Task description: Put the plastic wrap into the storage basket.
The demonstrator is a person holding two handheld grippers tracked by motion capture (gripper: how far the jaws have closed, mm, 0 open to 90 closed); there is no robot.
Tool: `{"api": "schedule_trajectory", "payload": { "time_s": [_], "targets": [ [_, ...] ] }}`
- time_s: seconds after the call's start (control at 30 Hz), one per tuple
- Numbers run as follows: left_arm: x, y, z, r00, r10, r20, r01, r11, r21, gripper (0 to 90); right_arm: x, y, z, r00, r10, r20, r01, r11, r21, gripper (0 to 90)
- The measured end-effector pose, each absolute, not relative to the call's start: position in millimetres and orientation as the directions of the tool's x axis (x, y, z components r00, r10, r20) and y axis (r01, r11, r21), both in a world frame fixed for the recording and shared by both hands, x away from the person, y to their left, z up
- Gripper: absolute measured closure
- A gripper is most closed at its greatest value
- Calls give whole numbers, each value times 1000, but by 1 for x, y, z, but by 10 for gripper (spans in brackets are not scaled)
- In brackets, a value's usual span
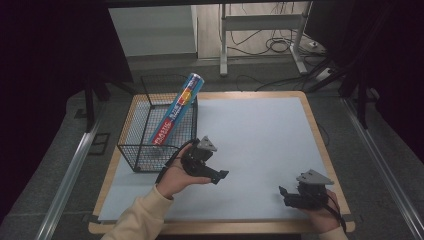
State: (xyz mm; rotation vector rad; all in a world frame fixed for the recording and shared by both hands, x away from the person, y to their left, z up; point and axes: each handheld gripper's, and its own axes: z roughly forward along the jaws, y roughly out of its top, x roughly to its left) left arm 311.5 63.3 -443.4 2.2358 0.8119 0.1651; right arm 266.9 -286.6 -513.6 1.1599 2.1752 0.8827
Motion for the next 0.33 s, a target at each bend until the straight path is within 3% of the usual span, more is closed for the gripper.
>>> {"api": "schedule_trajectory", "payload": {
  "time_s": [0.33],
  "targets": [
    [308, 60, -449, 791, 601, -112, 502, -535, 679, 147, 266, -285, -512, -513, 847, -138, 498, 425, 756, 114]
  ]
}}
